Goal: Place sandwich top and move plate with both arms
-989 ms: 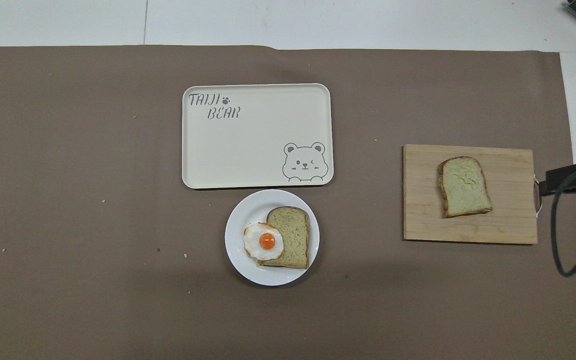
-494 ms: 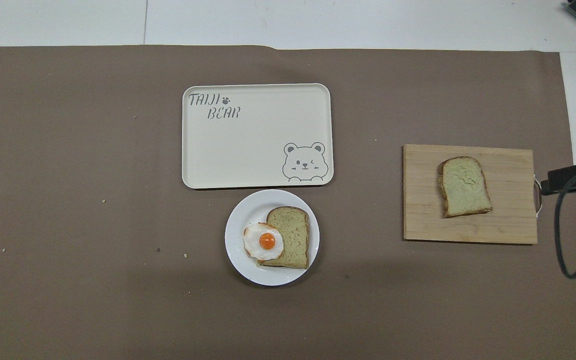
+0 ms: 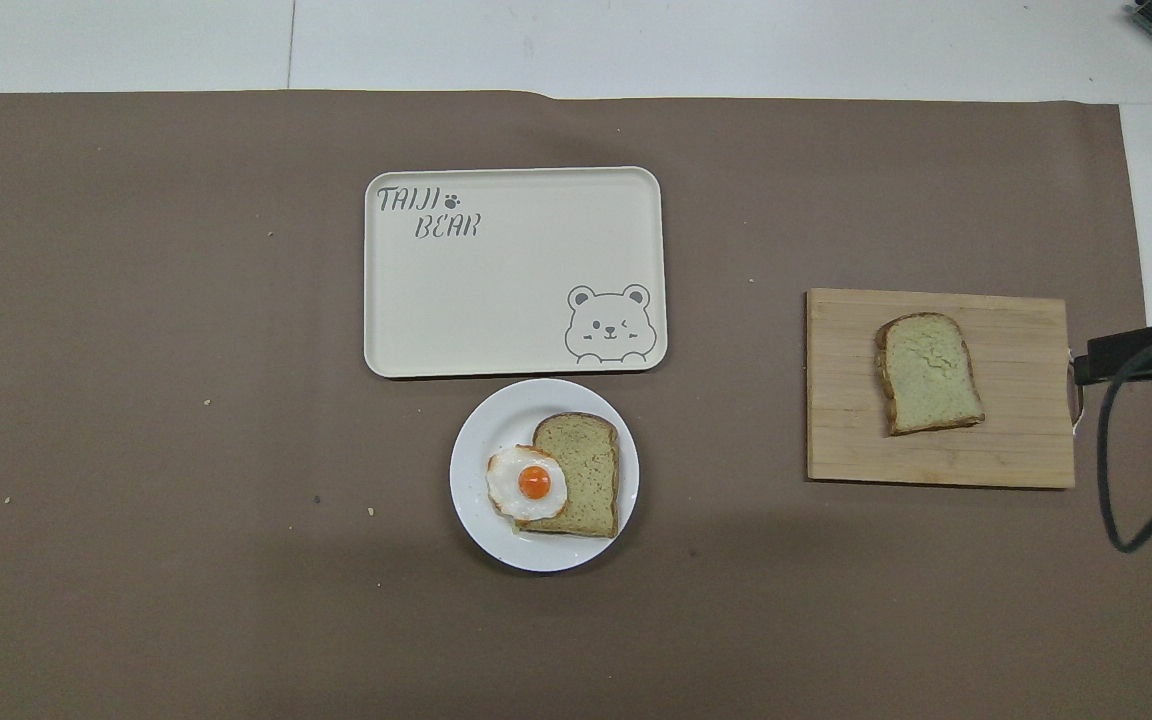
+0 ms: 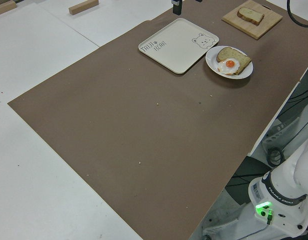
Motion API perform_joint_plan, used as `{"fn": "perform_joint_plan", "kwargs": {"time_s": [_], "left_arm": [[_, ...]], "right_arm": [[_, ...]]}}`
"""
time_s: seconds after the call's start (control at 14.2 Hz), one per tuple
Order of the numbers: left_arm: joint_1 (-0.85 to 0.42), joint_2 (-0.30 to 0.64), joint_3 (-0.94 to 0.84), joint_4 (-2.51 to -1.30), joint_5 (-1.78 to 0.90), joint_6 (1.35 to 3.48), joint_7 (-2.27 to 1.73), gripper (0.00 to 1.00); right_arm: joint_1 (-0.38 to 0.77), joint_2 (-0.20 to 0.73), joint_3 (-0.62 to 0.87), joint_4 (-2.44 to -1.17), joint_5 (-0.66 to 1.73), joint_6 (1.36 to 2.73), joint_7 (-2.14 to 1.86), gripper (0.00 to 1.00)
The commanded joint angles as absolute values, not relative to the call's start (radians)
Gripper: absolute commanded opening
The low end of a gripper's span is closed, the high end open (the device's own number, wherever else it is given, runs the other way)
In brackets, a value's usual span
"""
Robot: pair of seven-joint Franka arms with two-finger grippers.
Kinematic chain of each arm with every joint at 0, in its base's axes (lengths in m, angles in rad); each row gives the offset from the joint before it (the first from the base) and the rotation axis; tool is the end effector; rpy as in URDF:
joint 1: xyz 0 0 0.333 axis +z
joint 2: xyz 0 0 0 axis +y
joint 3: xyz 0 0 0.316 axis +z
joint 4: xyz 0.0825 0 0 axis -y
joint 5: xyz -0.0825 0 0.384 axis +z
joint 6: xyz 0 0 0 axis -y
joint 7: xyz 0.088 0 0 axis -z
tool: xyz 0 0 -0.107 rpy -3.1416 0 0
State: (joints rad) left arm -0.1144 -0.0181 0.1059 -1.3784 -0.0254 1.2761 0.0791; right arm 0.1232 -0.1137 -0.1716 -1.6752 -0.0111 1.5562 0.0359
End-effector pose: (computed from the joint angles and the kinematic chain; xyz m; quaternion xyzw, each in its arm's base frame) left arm 0.5137 -0.0069 0.6973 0.9979 -0.0470 -0.0416 0.0147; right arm 0.5164 -0.0315 0.6340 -0.9991 0.0416 0.0035 0.0042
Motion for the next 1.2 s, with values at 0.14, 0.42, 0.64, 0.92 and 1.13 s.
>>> {"fn": "perform_joint_plan", "kwargs": {"time_s": [0.14,0.42,0.64,0.92,1.13], "left_arm": [[-0.127,-0.028,0.112,-1.378,-0.015,1.259,0.071,1.00],[-0.121,-0.028,0.112,-1.378,-0.014,1.259,0.072,1.00],[-0.121,-0.028,0.112,-1.378,-0.015,1.259,0.072,1.00],[-0.121,-0.028,0.112,-1.378,-0.015,1.259,0.072,1.00],[-0.121,-0.028,0.112,-1.378,-0.015,1.259,0.072,1.00]], "right_arm": [[0.109,-0.150,-0.169,-1.721,-0.005,1.585,0.008,1.00],[0.110,-0.150,-0.169,-1.721,-0.003,1.583,0.008,1.00],[0.110,-0.150,-0.169,-1.721,-0.003,1.585,0.014,1.00],[0.104,-0.094,-0.170,-1.636,0.014,1.556,0.015,1.00],[0.107,-0.092,-0.172,-1.635,0.012,1.558,0.009,1.00]]}}
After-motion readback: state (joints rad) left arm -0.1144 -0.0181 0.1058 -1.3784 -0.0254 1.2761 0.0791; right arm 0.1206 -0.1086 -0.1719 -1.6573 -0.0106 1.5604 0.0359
